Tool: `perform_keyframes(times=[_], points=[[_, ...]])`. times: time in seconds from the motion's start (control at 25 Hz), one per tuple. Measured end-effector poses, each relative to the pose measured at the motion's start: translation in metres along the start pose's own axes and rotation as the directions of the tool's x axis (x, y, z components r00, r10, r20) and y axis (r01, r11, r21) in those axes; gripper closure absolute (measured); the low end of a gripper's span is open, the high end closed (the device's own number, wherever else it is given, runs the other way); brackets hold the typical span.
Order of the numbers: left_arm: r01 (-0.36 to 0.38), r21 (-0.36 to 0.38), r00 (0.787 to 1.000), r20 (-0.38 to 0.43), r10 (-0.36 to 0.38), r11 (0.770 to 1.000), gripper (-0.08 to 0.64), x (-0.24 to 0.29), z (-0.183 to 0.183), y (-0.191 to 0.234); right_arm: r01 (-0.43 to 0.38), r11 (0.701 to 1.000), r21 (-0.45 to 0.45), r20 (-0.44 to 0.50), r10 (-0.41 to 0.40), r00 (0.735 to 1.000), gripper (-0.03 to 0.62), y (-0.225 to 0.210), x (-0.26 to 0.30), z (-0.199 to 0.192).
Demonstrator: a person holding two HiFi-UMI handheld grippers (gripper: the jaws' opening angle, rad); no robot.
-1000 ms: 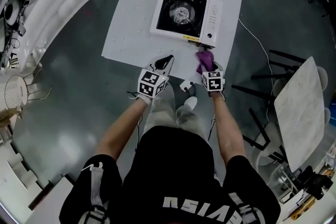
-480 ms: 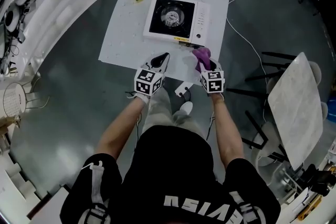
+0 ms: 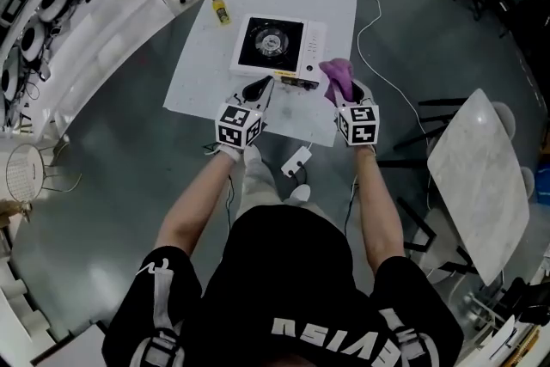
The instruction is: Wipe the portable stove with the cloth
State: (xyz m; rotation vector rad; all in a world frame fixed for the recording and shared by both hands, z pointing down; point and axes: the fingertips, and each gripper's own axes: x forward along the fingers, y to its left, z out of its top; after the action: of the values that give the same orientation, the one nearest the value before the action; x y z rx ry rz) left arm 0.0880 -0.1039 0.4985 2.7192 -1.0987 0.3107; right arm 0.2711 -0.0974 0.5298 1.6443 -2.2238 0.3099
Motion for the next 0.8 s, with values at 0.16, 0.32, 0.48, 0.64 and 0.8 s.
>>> perform_keyframes(times=[0.16, 0.32, 0.48, 0.64, 0.8], points=[[-0.021, 0.017, 0.999, 0.030, 0.020, 1.000, 0.551, -0.011, 0.015, -0.011, -0.003, 1.000, -0.012, 0.037, 0.004, 0.999, 0.491, -0.005, -0.018, 0.015], [-0.041, 0.027, 0.998, 0.044, 0.040, 0.999, 0.551, -0.021, 0.022, -0.023, -0.011, 1.000, -0.023, 0.058, 0.012, 0.998, 0.491, -0.006, -0.031, 0.020], [-0.055, 0.037, 0.997, 0.051, 0.053, 0.998, 0.551, -0.030, 0.026, -0.034, -0.017, 1.000, -0.025, 0.072, 0.019, 0.997, 0.491, -0.006, -0.043, 0.022], [-0.063, 0.049, 0.996, 0.059, 0.060, 0.997, 0.551, -0.036, 0.032, -0.042, -0.021, 0.999, -0.033, 0.073, 0.024, 0.997, 0.491, -0.008, -0.052, 0.022], [-0.065, 0.056, 0.996, 0.060, 0.062, 0.996, 0.551, -0.034, 0.034, -0.043, -0.021, 0.999, -0.034, 0.069, 0.023, 0.997, 0.491, -0.013, -0.051, 0.020]])
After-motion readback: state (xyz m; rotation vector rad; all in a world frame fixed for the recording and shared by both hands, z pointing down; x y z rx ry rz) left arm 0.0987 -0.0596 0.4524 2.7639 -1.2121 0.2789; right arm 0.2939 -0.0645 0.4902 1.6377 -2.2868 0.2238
